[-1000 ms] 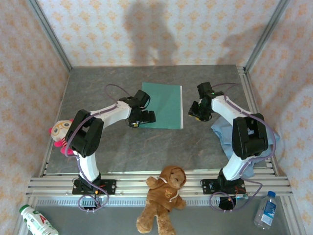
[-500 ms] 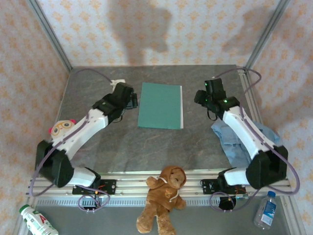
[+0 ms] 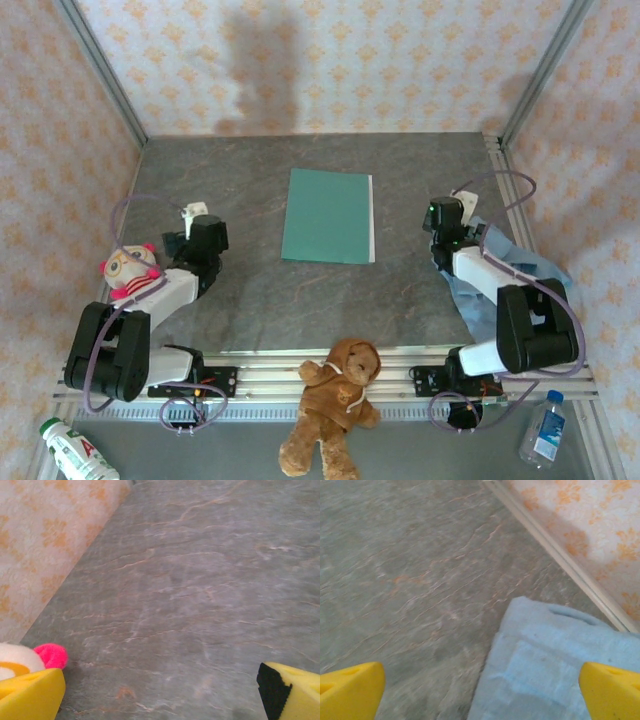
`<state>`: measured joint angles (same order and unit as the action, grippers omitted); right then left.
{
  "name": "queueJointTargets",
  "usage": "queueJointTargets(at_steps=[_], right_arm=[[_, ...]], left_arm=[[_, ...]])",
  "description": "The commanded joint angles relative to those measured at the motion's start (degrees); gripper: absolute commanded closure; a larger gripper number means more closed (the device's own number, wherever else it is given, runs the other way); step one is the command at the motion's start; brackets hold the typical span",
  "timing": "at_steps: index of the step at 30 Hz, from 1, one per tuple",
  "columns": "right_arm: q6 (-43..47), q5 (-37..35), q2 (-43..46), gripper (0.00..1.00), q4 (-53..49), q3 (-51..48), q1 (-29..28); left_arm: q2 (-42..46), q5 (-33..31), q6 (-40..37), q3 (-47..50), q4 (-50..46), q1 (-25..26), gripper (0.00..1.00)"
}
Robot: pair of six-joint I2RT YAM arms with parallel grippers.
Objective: Put the files into the folder
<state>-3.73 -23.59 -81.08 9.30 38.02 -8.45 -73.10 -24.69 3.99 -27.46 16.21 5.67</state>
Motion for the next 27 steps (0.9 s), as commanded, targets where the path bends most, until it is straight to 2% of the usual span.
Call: queueJointTargets(at_steps=[1,4,5,10,12,15,19,23,25,27], right_arm=[[4.6,-3.5,0.1,0.01,14.3,-1.4,1.5],[7.4,4.1,1.9,0.01,25.8,-6.8,3.6],[7.6,5.2,2.1,0.01,26.3,-7.1,4.2],[5.2,4.1,3.2,0.01,14.9,-3.8,5.7],[5.5,4.9,4.6,0.01,16.5,-5.6,5.9],[7.4,11.1,6.1,0.01,20.3,-8.1,7.3],[5.6,10.9,7.7,0.01,17.9,-8.6,7.5],[5.6,12.5,9.6,0.01,20.2,-11.1,7.6],[4.1,15.9,9.4,0.01,20.0,-11.6,7.6],[6.4,20.6,8.1,0.0,23.4,-13.7,7.6]], left_arm=[[-0.6,8.1,-0.1,3.3,16.2,-3.2,0.0],[-5.2,12.4,-1.5,4.4,22.7,-3.2,0.0],[-6.6,12.7,-1.5,4.6,23.8,-3.2,0.0],[-11.1,13.3,-1.8,6.9,31.6,-3.2,0.0],[-11.6,13.2,-1.9,5.7,29.8,-3.2,0.0],[-12.4,11.9,-2.7,4.0,27.9,-2.1,0.0],[-12.4,11.3,-2.7,4.0,27.8,-1.9,0.0],[-12.4,11.3,-2.7,4.0,27.8,-2.0,0.0],[-12.4,11.3,-2.7,4.0,27.8,-1.9,0.0],[-12.4,11.3,-2.7,4.0,27.8,-1.9,0.0]])
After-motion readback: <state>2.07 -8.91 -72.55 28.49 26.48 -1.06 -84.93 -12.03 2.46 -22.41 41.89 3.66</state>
